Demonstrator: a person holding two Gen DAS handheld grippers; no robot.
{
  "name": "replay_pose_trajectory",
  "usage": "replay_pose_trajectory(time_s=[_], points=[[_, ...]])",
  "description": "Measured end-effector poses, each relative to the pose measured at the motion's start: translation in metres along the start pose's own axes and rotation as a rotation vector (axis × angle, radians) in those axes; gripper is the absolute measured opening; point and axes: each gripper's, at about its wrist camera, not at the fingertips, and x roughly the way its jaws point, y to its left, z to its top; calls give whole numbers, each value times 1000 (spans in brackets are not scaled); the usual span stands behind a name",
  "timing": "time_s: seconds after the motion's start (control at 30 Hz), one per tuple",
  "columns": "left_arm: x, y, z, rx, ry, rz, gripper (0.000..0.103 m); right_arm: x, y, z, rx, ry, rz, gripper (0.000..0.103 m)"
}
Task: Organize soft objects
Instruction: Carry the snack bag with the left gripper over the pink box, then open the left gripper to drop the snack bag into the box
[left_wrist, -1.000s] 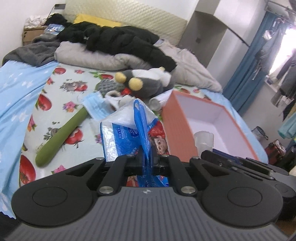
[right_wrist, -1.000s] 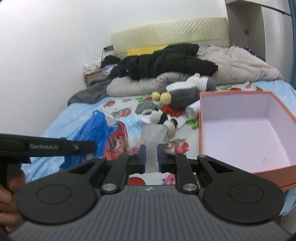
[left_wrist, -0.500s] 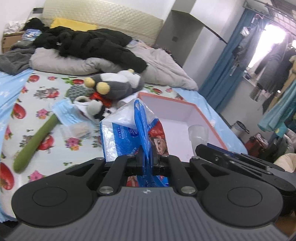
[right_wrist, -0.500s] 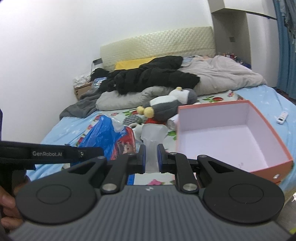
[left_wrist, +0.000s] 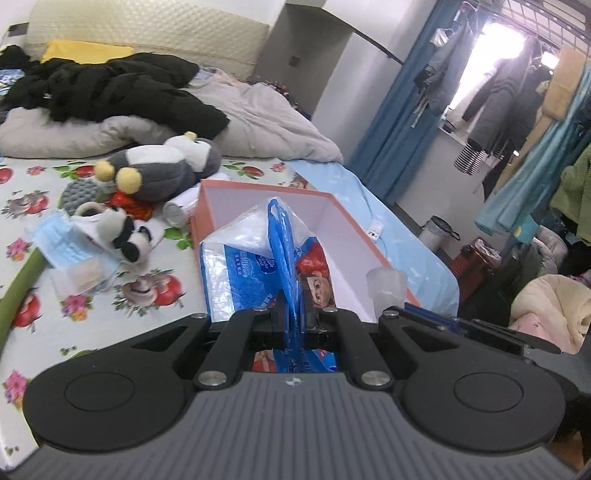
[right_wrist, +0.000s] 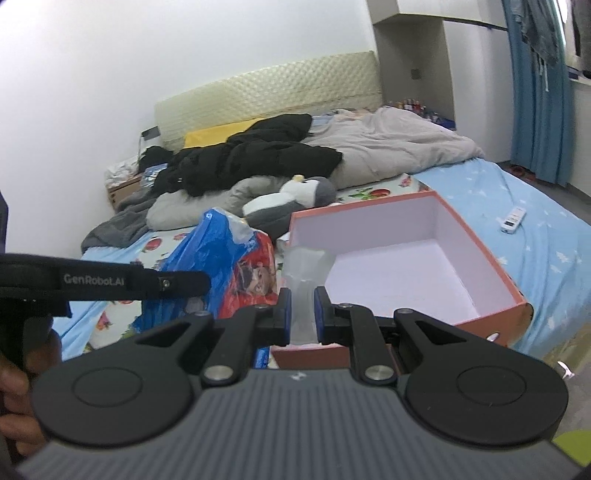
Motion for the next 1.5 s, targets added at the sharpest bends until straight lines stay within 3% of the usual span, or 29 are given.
replay_pose_trajectory(time_s=[0.43, 0.73, 1.0, 1.1, 1.17, 1.2, 1.5], points=[[110, -4, 48, 20, 86, -49, 6, 71, -59, 17, 81, 65, -82, 16], [191, 0, 68, 4, 180, -33, 6, 125, -90, 19, 104, 146, -83, 17], [245, 8, 68, 10, 244, 1, 7, 166, -118, 9, 139, 213, -90, 22], [256, 7, 66, 39, 273, 3, 17, 177, -127, 5, 176, 250, -89, 30], [262, 9, 64, 35, 289, 13, 25, 181, -129, 3, 178, 258, -92, 46], [264, 10, 63, 39, 293, 16, 26, 182, -129, 2, 173, 254, -92, 48], [246, 10, 67, 43, 254, 21, 26, 167, -122, 9, 158, 213, -93, 49]])
